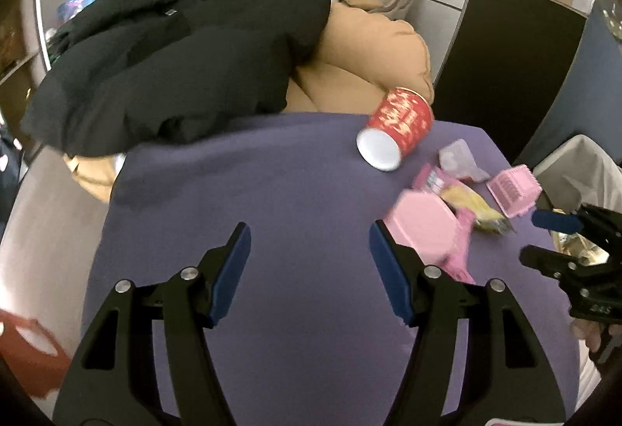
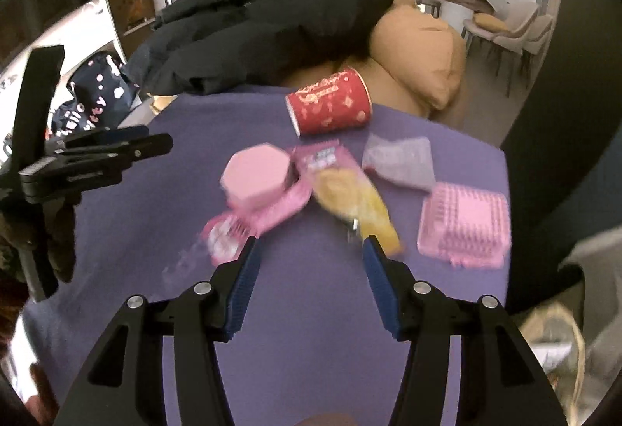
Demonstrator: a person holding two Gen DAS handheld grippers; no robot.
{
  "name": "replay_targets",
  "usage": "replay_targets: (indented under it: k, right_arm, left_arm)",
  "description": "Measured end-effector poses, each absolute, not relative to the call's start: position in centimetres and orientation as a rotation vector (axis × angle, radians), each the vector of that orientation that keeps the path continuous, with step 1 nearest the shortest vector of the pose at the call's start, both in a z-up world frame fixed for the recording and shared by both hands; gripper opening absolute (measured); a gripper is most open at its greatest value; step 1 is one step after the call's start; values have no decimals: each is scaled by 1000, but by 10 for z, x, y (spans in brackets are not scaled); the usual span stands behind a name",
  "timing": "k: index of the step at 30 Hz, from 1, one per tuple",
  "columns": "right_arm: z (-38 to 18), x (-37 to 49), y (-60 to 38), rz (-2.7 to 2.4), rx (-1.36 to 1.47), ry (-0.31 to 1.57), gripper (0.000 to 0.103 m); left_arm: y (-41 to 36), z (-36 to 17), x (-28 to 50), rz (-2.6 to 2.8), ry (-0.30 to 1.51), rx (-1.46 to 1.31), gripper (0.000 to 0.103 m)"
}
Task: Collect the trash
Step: 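Grasp the red paper cup with the left tool while the right tool grasps the yellow chip packet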
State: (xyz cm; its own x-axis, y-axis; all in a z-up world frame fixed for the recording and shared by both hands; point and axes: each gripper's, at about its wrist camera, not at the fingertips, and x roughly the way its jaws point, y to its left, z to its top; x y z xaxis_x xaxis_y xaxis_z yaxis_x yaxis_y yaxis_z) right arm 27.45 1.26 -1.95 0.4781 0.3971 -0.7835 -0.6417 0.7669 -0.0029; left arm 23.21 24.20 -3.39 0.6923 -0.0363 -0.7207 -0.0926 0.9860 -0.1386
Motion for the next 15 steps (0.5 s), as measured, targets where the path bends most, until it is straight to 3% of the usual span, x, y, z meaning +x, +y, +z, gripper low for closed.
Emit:
replay_targets:
  k: [15]
  right_arm:
    - [-62,342,37,651,-382,952,52]
  left_arm:
    - [277,-71,281,-27,869,-263,60]
